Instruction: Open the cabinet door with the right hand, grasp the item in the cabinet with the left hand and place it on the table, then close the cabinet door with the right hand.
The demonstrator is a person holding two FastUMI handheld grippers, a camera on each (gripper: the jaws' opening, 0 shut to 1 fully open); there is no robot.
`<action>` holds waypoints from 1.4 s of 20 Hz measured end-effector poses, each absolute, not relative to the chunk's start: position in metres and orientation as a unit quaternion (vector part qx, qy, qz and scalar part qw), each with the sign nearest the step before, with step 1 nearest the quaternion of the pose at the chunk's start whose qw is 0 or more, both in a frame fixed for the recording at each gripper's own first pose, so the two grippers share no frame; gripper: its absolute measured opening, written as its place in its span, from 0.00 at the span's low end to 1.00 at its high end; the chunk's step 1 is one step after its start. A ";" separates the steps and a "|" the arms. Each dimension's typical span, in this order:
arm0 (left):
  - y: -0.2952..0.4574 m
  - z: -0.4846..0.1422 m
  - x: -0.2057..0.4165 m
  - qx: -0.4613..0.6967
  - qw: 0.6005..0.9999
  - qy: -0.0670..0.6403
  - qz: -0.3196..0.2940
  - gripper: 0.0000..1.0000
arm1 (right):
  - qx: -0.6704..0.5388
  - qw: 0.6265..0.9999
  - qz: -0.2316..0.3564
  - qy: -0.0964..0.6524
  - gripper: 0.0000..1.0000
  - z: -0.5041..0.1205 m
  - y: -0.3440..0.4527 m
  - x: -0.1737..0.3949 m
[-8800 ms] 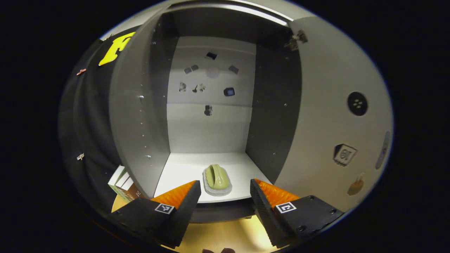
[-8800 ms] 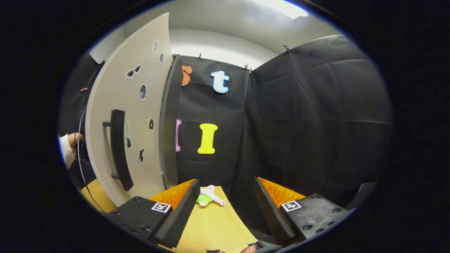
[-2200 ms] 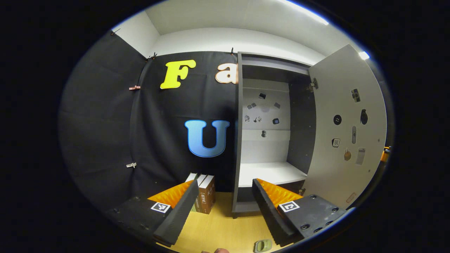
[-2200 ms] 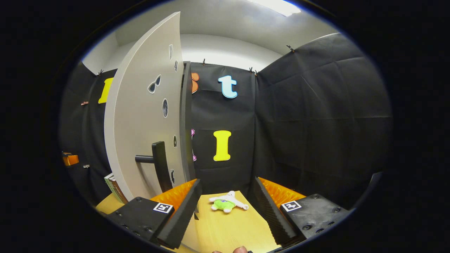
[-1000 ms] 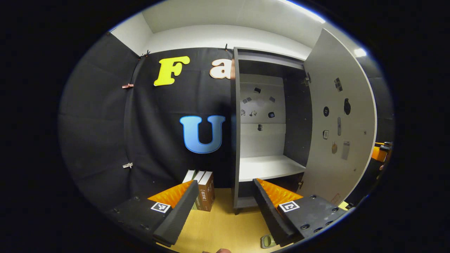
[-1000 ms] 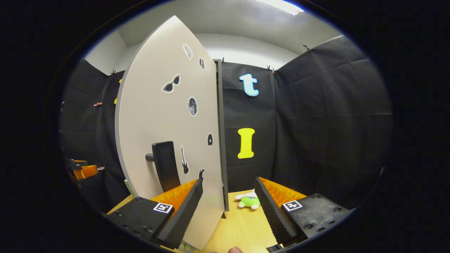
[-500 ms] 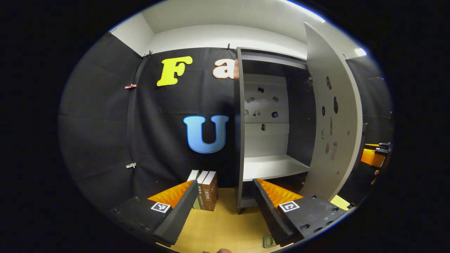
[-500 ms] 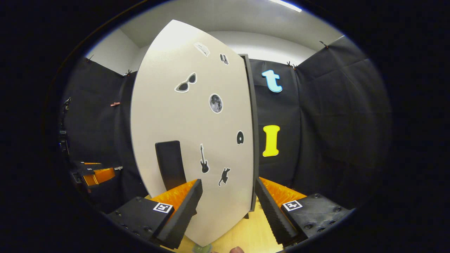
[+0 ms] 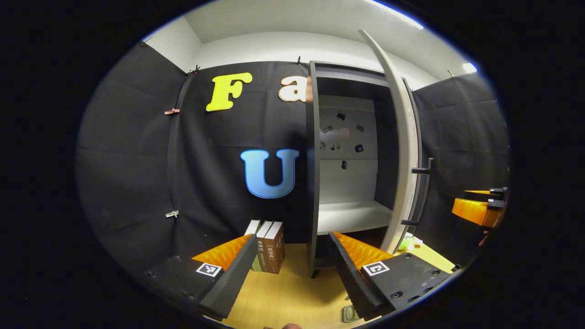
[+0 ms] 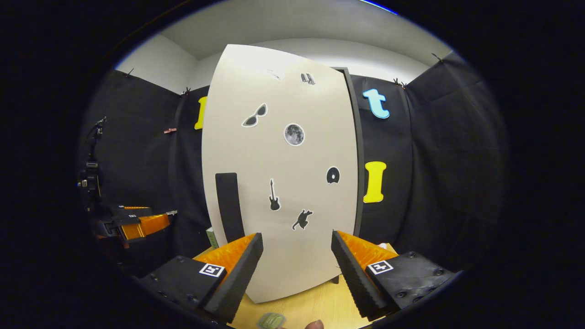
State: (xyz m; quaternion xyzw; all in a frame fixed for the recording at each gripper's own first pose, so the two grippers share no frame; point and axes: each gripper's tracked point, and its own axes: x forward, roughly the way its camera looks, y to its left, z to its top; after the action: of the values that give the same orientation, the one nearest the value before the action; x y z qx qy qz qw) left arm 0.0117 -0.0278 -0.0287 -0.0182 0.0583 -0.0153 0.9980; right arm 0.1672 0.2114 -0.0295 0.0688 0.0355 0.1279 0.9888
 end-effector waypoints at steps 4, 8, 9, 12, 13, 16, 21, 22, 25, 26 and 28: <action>-0.032 -0.029 0.010 -0.019 0.998 0.058 -0.016 0.96 | 0.066 0.988 0.133 0.033 0.98 -0.029 0.206 0.164; -0.036 -0.029 0.007 -0.018 0.998 0.061 -0.014 0.96 | 0.067 0.989 0.131 0.032 0.98 -0.027 0.205 0.163; -0.038 -0.030 0.007 -0.018 0.998 0.062 -0.014 0.96 | 0.067 0.989 0.130 0.032 0.98 -0.027 0.205 0.164; -0.043 -0.029 0.005 -0.017 0.998 0.063 -0.014 0.95 | 0.067 0.990 0.124 0.030 0.98 -0.026 0.199 0.163; -0.045 -0.029 0.004 -0.016 0.998 0.063 -0.014 0.95 | 0.067 0.990 0.121 0.029 0.98 -0.025 0.197 0.161; -0.050 -0.027 0.001 -0.017 0.998 0.063 -0.015 0.96 | 0.066 0.991 0.112 0.026 0.98 -0.024 0.186 0.158; -0.056 -0.026 -0.002 -0.016 0.998 0.063 -0.015 0.96 | 0.063 0.994 0.089 0.019 0.97 -0.021 0.169 0.162; -0.057 -0.025 -0.003 -0.015 0.998 0.063 -0.014 0.96 | 0.063 0.994 0.085 0.019 0.97 -0.021 0.165 0.163; -0.060 -0.024 -0.004 -0.014 0.998 0.064 -0.014 0.96 | 0.063 0.995 0.074 0.016 0.97 -0.020 0.156 0.168; -0.061 -0.025 -0.005 -0.014 0.998 0.064 -0.014 0.96 | 0.062 0.995 0.072 0.015 0.97 -0.020 0.154 0.169; -0.062 -0.024 -0.005 -0.013 0.998 0.065 -0.014 0.96 | 0.063 0.995 0.071 0.016 0.97 -0.022 0.153 0.169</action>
State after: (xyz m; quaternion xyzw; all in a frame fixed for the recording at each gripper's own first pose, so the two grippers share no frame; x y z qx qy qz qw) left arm -0.0054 -0.0621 -0.0241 -0.0129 0.0652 -0.0137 0.9977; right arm 0.1692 0.1533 -0.0219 0.0629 0.0158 0.0711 0.9954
